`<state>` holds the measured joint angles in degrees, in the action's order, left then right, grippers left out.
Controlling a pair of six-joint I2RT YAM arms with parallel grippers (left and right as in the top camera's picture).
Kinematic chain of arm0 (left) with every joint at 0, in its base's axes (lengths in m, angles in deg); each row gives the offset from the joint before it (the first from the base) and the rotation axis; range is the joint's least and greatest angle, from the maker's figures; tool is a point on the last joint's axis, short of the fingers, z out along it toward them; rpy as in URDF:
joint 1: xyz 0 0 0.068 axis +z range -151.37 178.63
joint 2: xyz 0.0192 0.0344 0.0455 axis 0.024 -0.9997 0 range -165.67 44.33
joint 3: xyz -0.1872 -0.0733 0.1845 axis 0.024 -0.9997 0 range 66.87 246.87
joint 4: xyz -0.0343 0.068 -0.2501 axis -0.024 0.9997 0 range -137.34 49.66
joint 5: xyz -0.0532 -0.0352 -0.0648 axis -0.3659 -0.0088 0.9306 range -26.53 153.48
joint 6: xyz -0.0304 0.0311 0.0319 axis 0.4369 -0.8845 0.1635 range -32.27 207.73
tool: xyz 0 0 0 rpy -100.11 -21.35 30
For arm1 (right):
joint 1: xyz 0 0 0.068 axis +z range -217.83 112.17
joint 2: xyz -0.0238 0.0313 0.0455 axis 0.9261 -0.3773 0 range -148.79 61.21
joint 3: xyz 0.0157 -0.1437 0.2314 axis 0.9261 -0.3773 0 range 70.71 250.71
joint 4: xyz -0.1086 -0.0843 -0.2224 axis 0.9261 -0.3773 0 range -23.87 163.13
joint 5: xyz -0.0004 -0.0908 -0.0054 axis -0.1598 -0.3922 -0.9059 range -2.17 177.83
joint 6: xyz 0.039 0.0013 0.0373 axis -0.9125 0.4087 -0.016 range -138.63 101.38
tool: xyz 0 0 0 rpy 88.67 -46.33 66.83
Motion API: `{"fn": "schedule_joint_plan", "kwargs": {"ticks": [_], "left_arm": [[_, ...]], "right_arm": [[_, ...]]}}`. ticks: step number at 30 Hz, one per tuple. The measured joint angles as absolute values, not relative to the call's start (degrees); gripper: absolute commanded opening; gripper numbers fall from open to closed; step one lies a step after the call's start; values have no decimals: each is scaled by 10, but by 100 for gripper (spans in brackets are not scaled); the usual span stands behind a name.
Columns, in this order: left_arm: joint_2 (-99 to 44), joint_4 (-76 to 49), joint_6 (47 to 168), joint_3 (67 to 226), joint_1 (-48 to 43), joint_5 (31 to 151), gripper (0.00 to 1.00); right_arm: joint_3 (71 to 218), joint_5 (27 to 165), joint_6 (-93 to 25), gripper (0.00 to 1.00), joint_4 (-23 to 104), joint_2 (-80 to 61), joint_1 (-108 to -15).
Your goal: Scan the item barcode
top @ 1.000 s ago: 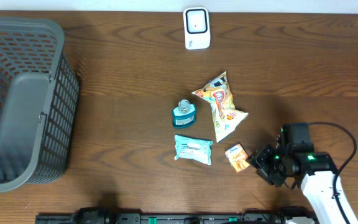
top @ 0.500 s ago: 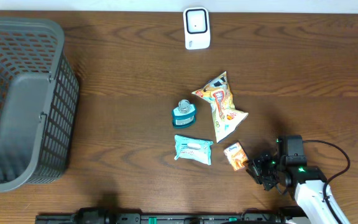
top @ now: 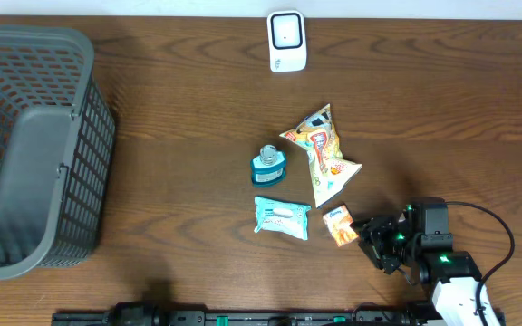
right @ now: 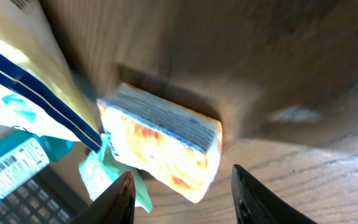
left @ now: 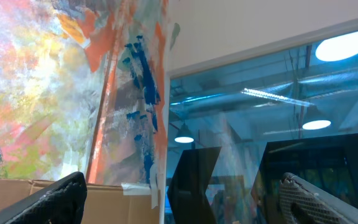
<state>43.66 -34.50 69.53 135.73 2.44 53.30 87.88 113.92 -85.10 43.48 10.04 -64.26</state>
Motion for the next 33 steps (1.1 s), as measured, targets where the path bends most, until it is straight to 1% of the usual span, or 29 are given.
{"fn": "schedule_joint_plan", "kwargs": {"ticks": [8,16,17,18,19,20,21,22,25,29,33], "left_arm": [[437,-345,695,1357,24,533,98],[437,-345,695,1357,24,533,98],[437,-345,695,1357,24,533,98],[437,-345,695,1357,24,533,98],[437,-345,695,1357,24,533,98],[437,-345,695,1357,24,533,98],[437,-345,695,1357,24,533,98],[437,-345,695,1357,24,533,98],[437,-345,696,1357,24,533,98],[437,-345,695,1357,24,533,98],[437,-355,695,1357,24,533,98]], "right_arm": [[878,1126,-853,44,439,76,-637],[877,1111,-856,39,490,25,-603],[877,1103,-856,36,491,16,-601],[878,1102,-857,30,497,2,-597],[879,1100,-858,28,503,-3,-593],[879,1101,-860,24,515,-15,-588],[885,1106,-862,4,533,-36,-584],[888,1111,-862,1,550,-56,-582],[903,1135,-863,1,574,-99,-580],[906,1149,-863,1,578,-107,-580],[894,1236,-862,2,560,-99,-603]]}}
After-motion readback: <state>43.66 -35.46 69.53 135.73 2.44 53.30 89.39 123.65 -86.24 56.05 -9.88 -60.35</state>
